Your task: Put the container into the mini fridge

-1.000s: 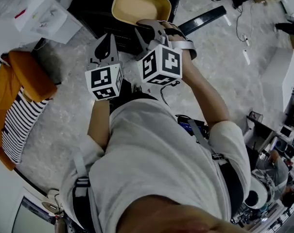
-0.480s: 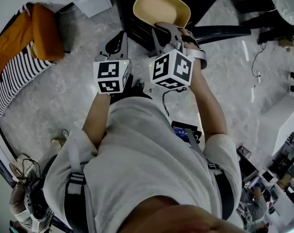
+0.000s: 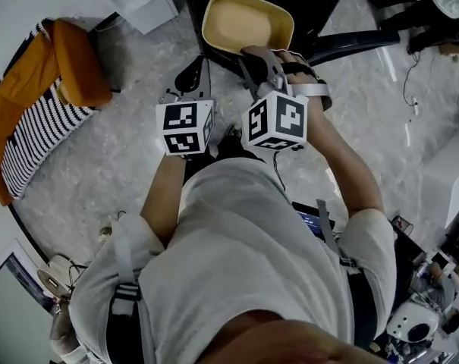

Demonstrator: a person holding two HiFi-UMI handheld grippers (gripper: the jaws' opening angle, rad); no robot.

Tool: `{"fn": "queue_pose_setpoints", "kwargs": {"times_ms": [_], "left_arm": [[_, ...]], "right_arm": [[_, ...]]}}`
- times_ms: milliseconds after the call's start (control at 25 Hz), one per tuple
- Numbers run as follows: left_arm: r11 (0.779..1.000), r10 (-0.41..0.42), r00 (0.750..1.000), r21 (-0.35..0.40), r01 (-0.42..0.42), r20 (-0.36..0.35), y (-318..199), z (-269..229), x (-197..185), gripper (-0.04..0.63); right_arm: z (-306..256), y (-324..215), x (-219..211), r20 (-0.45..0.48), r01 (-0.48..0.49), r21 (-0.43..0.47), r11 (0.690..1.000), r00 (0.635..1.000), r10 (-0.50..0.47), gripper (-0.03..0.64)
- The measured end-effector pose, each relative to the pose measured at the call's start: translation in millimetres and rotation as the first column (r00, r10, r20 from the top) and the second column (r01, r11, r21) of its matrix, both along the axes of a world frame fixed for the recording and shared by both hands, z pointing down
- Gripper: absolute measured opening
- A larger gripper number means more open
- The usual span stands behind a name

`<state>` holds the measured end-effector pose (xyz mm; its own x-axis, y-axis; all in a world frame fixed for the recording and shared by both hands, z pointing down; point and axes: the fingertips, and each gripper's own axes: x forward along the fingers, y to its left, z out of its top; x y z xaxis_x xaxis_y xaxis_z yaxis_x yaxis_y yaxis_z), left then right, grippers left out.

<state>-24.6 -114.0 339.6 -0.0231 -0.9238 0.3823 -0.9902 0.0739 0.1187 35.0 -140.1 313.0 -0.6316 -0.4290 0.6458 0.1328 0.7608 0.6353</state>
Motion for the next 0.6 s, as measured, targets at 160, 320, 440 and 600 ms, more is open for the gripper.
{"fn": "queue_pose_setpoints", "kwargs": {"times_ms": [160, 320, 440, 600], "left_arm": [[0.999, 0.040, 0.999, 0.003, -0.040, -0.001, -3, -4, -33, 0.012], [0.997, 0.077, 0.997, -0.016, -0.077, 0.000, -4, 7, -64, 0.012], [0.989, 0.144, 0.989, -0.031, -0.143, 0.024, -7, 16, -82, 0.012], [0.971, 0.235, 0.971, -0.047, -0.233, 0.049, -13, 41, -103, 0.012]], "right_arm": [[8, 1, -27, 0.037, -0.065, -0.050, 0.997, 0.997, 0.066, 0.049], [23, 6, -49, 0.072, -0.148, -0.133, 0.980, 0.985, 0.159, 0.049], [38, 4, -62, 0.055, -0.201, -0.161, 0.966, 0.976, 0.212, 0.049], [65, -5, -76, 0.017, -0.262, -0.170, 0.950, 0.963, 0.269, 0.049]]}}
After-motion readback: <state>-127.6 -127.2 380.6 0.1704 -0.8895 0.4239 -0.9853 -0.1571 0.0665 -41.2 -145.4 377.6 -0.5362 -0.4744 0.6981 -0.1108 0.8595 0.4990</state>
